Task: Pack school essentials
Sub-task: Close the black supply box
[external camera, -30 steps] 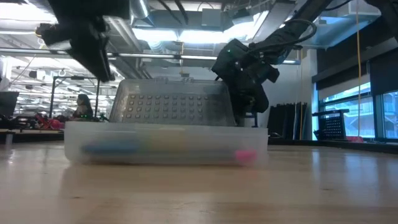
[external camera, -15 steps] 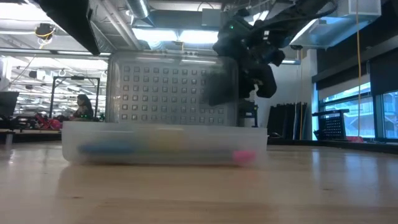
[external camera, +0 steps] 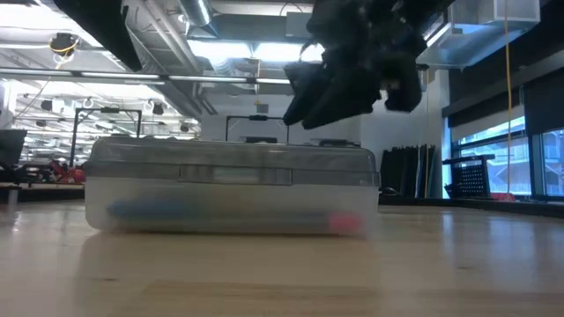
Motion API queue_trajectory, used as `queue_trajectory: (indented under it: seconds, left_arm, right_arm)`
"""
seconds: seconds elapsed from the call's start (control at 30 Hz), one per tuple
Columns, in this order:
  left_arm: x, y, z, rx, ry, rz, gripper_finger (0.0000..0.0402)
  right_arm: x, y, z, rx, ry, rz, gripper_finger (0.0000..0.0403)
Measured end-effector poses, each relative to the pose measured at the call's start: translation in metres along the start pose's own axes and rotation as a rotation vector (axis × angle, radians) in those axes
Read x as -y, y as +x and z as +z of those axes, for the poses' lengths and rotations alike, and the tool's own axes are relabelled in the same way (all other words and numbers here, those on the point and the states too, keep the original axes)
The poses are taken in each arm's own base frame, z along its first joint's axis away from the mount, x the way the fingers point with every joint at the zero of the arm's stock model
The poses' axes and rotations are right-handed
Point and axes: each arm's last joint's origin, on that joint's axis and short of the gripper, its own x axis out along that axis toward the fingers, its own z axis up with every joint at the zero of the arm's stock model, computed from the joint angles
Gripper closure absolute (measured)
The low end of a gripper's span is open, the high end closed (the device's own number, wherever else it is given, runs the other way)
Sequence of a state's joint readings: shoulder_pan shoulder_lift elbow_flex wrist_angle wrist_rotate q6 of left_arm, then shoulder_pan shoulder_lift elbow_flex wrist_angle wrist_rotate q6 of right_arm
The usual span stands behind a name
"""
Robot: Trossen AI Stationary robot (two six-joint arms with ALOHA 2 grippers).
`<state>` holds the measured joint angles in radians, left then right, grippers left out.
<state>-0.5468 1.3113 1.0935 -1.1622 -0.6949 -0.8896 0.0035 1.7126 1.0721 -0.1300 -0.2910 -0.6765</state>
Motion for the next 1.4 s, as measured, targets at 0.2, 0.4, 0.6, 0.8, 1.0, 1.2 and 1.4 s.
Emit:
queue_trajectory:
  seconds: [0.2,0.4,0.6,0.8,1.0,1.2,1.4]
  left_arm:
    - [0.009,-0.004,-0.002,0.04,-0.037,-0.057,0.0274]
    - [0.029,0.006,-0.01,0.095,-0.084,-0.142,0.0274]
    - [0.047,0.03,-0.022,0.119,-0.077,-0.192,0.0274]
    - [0.068,0.048,-0.031,0.197,-0.042,-0.274,0.0274]
    - [0.089,0.067,-0.045,0.215,0.047,-0.293,0.0274]
    - [0.104,0.084,-0.054,0.205,0.062,-0.256,0.0274]
    - [0.105,0.089,-0.055,0.201,0.073,-0.238,0.0274]
  right_arm:
    - [-0.022,-0.002,0.024,0.053,0.087,0.029,0.0245]
    - [-0.042,0.008,0.038,0.061,0.191,0.032,0.0245]
    - [-0.052,0.016,0.042,0.034,0.264,-0.008,0.0245]
    - [-0.057,0.028,0.037,0.004,0.316,-0.011,0.0245]
    - [-0.06,0.045,0.027,-0.051,0.335,-0.023,0.0245]
    - [-0.062,0.055,0.022,-0.058,0.328,-0.01,0.0245]
    - [-0.062,0.059,0.019,-0.065,0.346,-0.015,0.0245]
